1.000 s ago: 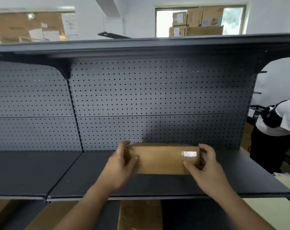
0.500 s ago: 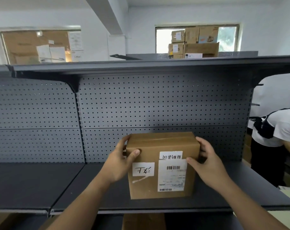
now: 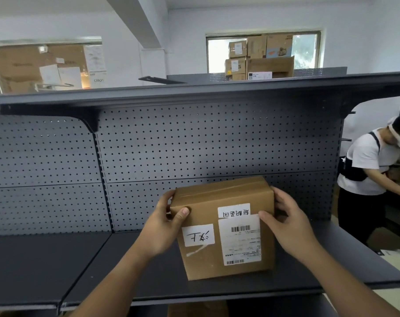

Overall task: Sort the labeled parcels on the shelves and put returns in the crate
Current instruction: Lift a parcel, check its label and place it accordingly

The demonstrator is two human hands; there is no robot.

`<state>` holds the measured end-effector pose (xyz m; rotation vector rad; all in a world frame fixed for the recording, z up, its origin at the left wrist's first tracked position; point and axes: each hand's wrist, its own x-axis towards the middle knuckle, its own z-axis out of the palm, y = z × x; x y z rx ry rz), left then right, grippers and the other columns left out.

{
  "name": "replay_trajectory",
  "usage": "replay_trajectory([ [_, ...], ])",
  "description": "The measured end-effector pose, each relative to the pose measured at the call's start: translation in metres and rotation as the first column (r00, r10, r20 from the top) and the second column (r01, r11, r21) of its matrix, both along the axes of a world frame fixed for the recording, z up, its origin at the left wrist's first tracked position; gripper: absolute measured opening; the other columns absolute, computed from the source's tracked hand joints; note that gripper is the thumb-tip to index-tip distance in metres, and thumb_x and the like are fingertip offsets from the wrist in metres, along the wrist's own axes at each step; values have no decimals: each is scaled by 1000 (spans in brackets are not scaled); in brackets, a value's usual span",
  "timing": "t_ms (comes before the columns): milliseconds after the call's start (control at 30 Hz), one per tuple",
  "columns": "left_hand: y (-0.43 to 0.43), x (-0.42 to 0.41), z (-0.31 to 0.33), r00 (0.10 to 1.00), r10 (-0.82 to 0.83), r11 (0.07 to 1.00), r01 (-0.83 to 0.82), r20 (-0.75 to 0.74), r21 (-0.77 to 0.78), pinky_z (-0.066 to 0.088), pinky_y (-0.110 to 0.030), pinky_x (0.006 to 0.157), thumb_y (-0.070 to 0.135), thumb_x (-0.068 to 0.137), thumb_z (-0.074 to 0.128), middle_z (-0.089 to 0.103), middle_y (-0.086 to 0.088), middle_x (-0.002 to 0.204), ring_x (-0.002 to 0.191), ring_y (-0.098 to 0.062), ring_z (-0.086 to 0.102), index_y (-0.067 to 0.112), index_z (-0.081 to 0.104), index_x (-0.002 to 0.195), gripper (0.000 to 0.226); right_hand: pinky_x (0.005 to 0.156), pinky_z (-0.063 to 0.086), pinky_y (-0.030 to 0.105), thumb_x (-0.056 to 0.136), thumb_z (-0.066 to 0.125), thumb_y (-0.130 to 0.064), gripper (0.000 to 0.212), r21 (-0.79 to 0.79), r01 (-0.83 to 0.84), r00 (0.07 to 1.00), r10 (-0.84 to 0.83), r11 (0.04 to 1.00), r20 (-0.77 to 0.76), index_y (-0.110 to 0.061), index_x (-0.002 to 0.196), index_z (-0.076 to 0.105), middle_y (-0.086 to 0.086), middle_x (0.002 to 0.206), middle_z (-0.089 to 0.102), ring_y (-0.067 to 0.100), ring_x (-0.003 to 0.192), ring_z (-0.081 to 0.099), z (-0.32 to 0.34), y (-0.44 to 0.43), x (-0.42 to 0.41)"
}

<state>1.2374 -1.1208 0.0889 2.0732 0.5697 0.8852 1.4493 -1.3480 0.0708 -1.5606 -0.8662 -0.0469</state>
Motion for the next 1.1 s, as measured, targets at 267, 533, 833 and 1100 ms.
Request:
replay_trajectory([
  [267, 12, 2, 6, 987, -110, 985, 93, -116, -144, 54, -45, 101, 50, 99, 59, 60, -4, 128, 107, -16, 66, 33, 38, 140, 50, 84, 54, 21, 86, 81, -32, 82, -136, -150, 983, 162, 979, 82, -67, 138, 29, -33, 128, 54, -9, 111, 61, 39, -3, 5],
  [533, -7, 10, 75, 963, -118, 957, 175, -241, 231, 27, -46, 118, 60, 85, 73, 31, 11, 156, 146, -16, 21, 60, 25, 147, 79, 93, 58, 32, 82, 85, -36, 81, -235, -183, 945, 237, 955, 227, -64, 140, 37, -22, 131, 60, -1, 114, 63, 71, 19, -7],
  [833, 17, 8, 88, 912, -386, 921, 390, -140, 3, 53, -16, 79, 15, 91, 76, 50, 4, 135, 115, -9, 58, 59, 26, 149, 88, 117, 35, 37, 86, 76, -50, 83, -312, -80, 929, 185, 947, 322, -66, 148, 23, -27, 156, 35, -1, 142, 35, 64, 19, -15],
  [1100, 47, -16, 17, 925, -349, 893, 377, 151, -246, 61, -39, 82, 39, 68, 90, 58, -9, 136, 118, -27, 64, 57, 36, 145, 96, 114, 38, 33, 75, 85, -53, 100, -250, -69, 992, 94, 966, 87, -66, 148, 18, -34, 151, 35, -7, 136, 38, -11, 1, 0],
])
